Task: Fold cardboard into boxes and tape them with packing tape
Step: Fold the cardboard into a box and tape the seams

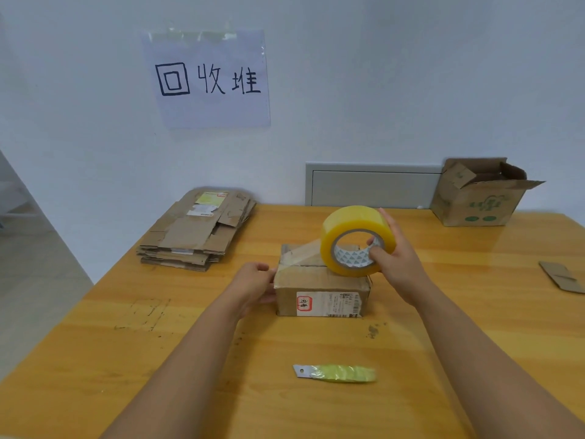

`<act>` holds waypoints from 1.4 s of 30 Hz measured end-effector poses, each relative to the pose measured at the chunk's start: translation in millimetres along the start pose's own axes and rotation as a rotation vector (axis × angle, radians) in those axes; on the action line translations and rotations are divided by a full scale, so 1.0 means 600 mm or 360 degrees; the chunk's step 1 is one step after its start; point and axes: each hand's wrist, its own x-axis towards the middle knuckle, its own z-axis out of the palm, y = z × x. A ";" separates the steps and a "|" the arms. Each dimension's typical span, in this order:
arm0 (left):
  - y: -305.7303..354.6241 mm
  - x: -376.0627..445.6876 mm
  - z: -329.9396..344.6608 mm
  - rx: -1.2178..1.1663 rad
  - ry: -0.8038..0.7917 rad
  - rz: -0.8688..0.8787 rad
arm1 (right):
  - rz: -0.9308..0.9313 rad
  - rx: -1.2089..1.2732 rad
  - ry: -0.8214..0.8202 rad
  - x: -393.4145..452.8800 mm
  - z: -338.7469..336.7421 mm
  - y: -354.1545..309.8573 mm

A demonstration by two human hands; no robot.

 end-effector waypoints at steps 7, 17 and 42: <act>-0.022 -0.042 0.029 0.0172 0.0302 0.0491 | -0.0016 0.0066 -0.0007 -0.008 0.004 0.024; -0.024 -0.046 0.027 0.0587 0.0160 0.0760 | 0.0003 0.0183 0.0103 -0.025 0.057 0.036; -0.023 -0.019 0.037 0.1908 0.0279 0.1210 | -0.0259 0.0051 0.0075 -0.018 0.040 0.047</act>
